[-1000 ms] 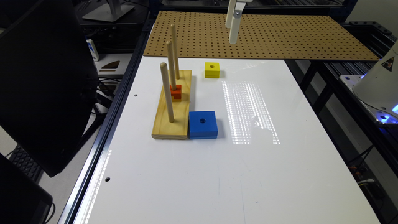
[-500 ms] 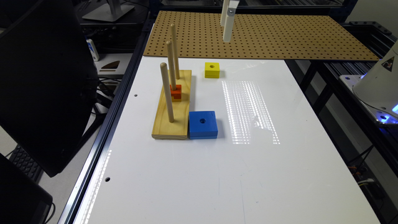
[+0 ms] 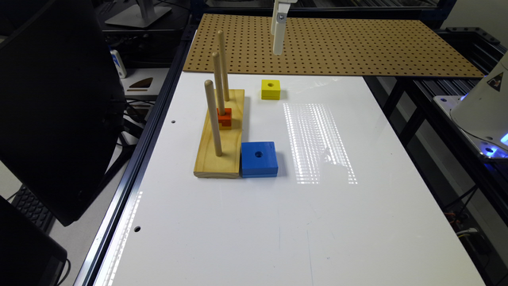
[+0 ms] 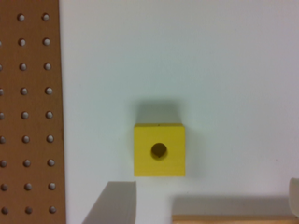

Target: Pick up yellow block.

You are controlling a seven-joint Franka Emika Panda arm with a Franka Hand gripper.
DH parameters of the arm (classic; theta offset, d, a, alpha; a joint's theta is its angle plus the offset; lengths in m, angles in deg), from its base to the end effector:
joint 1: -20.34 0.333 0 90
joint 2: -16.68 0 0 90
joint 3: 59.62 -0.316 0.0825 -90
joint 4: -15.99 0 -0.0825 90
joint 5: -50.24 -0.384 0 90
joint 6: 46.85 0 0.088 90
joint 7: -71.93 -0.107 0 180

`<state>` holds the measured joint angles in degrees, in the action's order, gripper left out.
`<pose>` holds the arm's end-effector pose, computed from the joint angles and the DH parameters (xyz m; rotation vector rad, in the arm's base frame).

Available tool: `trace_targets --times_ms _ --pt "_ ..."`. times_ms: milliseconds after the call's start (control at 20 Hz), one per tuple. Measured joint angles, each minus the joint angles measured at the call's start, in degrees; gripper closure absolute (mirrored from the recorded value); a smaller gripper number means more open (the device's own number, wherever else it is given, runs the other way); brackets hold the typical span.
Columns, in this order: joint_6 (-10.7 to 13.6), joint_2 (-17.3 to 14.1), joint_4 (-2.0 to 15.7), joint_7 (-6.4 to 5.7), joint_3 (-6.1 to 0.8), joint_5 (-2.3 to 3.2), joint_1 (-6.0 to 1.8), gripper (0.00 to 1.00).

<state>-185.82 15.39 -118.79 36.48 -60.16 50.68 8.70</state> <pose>0.4992 -0.0980 0.3253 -2.8832 1.2305 -0.0792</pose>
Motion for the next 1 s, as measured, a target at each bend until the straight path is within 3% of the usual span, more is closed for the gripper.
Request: trace_targets --times_ms 100,250,350,1000 --pt "0.00 0.00 0.00 0.50 0.10 0.05 -0.42 0.00" --pt "0.00 0.00 0.00 2.51 0.41 0.05 -2.06 0.00" --pt "0.00 0.00 0.00 2.93 0.39 0.05 -2.50 0.00" --pt "0.01 -0.24 -0.04 2.94 0.29 0.05 -2.47 0.00"
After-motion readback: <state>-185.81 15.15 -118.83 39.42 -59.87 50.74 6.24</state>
